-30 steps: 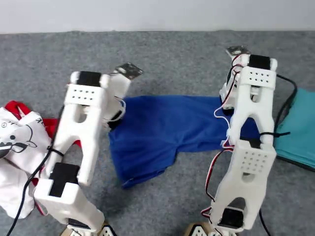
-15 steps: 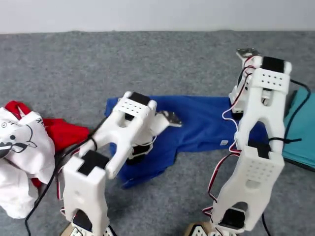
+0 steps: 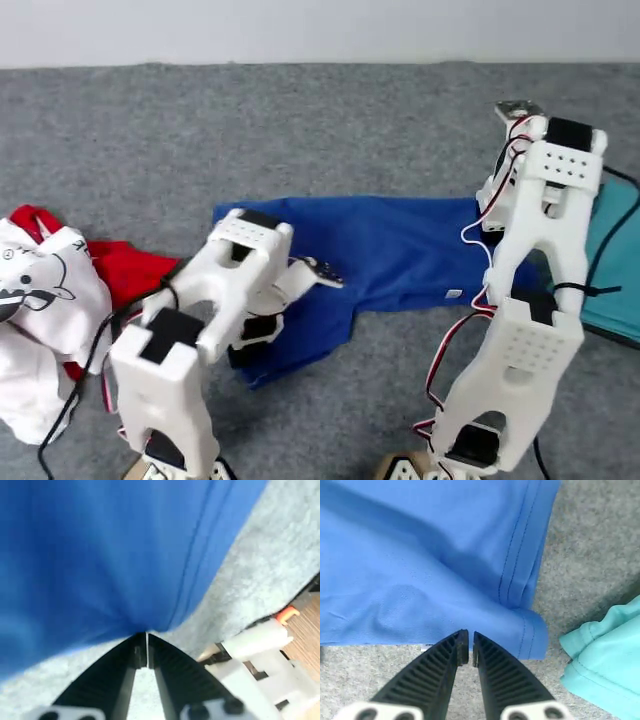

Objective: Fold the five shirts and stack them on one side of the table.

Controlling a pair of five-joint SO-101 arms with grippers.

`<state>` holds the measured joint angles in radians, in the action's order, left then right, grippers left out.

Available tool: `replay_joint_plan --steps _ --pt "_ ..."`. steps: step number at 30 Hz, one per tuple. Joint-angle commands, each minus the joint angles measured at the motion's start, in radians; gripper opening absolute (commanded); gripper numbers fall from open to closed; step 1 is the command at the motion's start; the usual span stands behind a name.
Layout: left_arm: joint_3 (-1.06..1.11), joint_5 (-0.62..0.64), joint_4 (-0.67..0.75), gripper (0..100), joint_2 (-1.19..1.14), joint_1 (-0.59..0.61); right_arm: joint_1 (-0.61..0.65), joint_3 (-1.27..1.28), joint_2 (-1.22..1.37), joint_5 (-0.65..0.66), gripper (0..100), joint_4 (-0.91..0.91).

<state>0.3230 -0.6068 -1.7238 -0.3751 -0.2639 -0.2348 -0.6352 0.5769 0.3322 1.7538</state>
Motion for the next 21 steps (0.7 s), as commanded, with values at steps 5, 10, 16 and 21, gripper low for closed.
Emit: replay_joint_plan --steps 5,10,16,21 --pt "-0.039 -0.006 -0.031 2 0.13 0.025 0.051 -0.006 -0.001 0.009 2.2 -0.097" --pt "-0.056 -0.005 -0.029 2 0.127 0.023 0.058 -0.011 0.117 0.009 2.1 -0.297" --pt "-0.047 -0.008 -0.011 2 0.097 -0.008 0.054 -0.012 0.231 0.009 2.2 -0.469" --pt "-0.013 -0.011 -0.008 2 0.023 -0.011 0.019 -0.012 0.274 0.011 2.3 -0.608"
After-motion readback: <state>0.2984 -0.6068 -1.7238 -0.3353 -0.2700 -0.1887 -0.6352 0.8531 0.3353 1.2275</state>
